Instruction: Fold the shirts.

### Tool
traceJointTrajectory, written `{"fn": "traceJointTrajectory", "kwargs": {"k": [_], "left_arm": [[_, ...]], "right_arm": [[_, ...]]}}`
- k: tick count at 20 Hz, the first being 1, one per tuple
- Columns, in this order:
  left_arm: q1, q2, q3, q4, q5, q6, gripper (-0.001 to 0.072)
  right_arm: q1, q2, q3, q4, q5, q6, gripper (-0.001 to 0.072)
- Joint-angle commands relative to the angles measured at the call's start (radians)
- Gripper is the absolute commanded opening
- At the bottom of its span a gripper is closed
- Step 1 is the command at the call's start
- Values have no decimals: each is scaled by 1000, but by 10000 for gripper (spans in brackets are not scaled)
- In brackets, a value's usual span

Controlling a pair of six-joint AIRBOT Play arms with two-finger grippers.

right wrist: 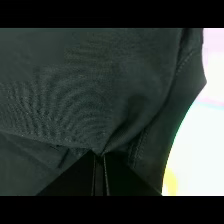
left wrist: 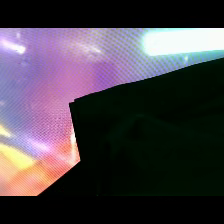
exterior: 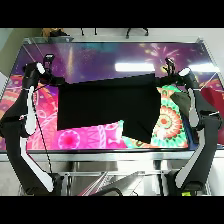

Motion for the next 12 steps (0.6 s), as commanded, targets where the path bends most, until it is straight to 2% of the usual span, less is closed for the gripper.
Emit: {"fn": "traceJointTrajectory", "kwargs": {"k": [1,3,4,5,6,9,12], "left_arm": [[-2,-2,-1,5,-32,3,15],[-2,-1,0,6,-77,2,22],[-2,0,1,5,-96,2,266],[-2,0,11,7,-123,-7,629],[-1,0,28,8,-150,-21,673],[6,13,116,16,-258,-72,672],[51,127,12,14,-297,-131,671]], "right_arm": [[8,0,-1,-3,2,1,28],[9,1,-1,-2,2,1,37],[10,2,0,-2,2,1,80],[8,6,0,-3,2,6,246],[8,14,0,-3,2,19,312],[-10,77,1,-7,10,47,311],[-69,162,0,-66,109,108,298]]}}
